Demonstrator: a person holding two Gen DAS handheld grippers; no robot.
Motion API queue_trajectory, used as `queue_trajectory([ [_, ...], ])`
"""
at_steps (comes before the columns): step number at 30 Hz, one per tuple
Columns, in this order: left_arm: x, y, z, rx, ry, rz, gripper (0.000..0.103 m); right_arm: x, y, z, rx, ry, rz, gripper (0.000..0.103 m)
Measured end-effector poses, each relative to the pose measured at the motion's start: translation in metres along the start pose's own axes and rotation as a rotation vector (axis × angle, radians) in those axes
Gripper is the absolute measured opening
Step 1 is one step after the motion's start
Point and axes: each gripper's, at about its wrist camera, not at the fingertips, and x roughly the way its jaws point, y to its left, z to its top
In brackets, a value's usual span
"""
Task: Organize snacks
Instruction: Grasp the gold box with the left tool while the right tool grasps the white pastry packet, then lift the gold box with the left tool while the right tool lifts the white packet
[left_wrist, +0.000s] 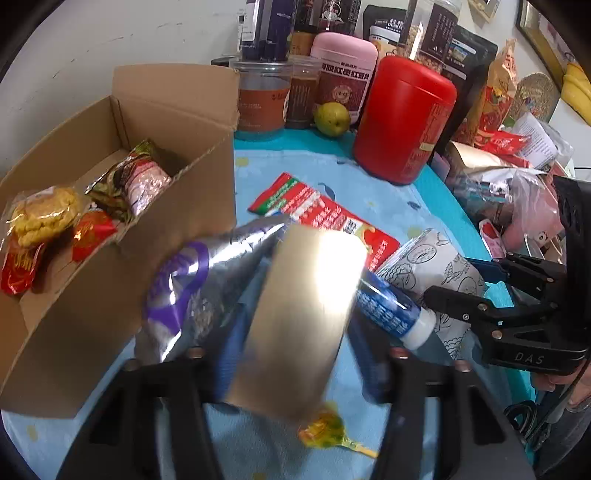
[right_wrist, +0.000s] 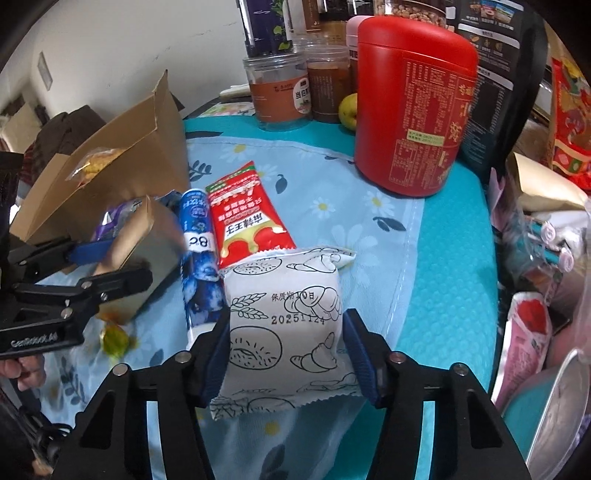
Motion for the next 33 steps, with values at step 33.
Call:
queue_trajectory([
  [33,-0.071,-0.016,-0.121,-0.099,0.088,0.031,0.044,-0.053,0.08,-0.105,-0.079,0.043,0.133,0.053],
])
